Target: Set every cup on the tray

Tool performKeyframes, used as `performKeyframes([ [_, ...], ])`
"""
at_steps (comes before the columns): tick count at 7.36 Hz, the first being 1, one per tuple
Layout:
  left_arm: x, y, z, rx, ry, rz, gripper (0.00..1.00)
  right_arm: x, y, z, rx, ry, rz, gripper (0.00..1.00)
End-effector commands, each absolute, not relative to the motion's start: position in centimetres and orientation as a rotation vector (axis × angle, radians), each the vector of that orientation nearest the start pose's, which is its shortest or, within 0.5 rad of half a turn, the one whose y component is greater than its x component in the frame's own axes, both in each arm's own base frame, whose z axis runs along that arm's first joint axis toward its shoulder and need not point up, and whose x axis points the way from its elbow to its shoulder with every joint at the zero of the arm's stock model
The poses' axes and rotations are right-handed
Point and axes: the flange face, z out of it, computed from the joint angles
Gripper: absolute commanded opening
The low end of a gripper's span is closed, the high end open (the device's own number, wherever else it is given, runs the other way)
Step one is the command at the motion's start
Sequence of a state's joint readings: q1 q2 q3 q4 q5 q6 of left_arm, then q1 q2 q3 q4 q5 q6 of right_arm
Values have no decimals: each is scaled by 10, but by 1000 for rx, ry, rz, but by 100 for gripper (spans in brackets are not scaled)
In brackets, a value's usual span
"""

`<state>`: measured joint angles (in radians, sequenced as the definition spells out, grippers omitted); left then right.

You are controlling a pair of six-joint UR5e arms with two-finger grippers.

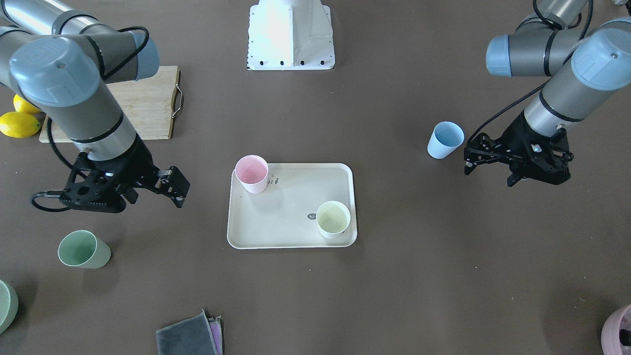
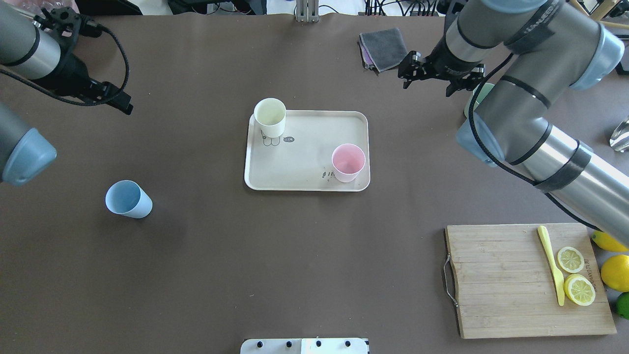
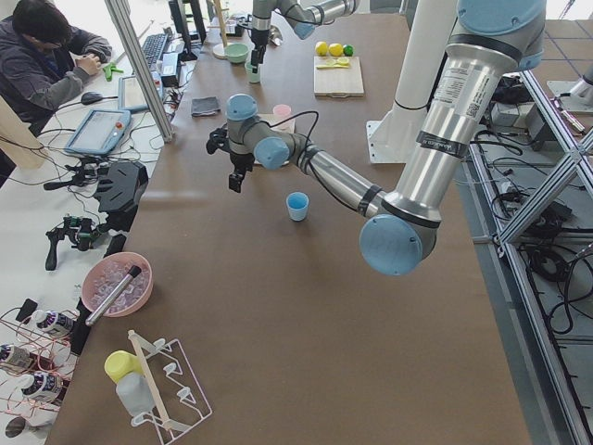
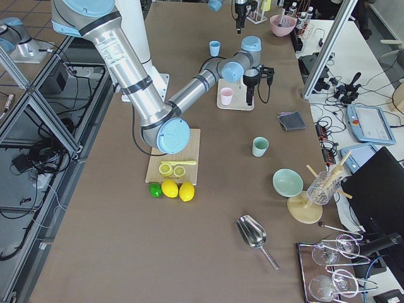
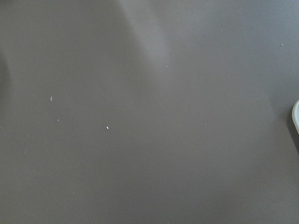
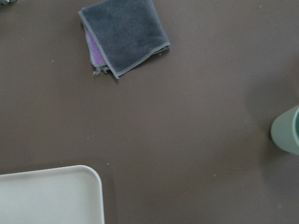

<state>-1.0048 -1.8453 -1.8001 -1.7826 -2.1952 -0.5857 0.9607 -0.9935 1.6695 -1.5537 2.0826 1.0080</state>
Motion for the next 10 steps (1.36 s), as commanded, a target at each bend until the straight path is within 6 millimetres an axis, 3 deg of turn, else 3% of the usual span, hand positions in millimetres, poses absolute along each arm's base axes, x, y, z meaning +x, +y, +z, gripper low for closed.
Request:
performKeyframes([
  [1,259,-456,448,227,925,236,99,-231,-619,330,152,-785,82,100],
  [2,260,-435,469,213,951,216,99,-200,-625,351,171,-762,49,100],
  [3,271,-420,477,197,955,222,99,-174,-625,370,175,-766,15,100],
  [5,302,-400,477,173,966,207,98,-167,-623,381,176,-761,-11,100],
  [6,307,-400,477,177,968,205,93,-167,-623,384,174,-758,-12,100],
  [7,308,-402,481,172,963,202,64,-166,-622,386,176,-756,-20,100],
  [8,311,-403,486,165,956,204,19,-166,-622,386,177,-755,-20,100],
  [9,313,-405,487,165,955,205,0,-166,-622,386,177,-755,-20,100],
  [10,318,-411,487,179,944,195,0,-166,-622,389,174,-752,-18,100],
])
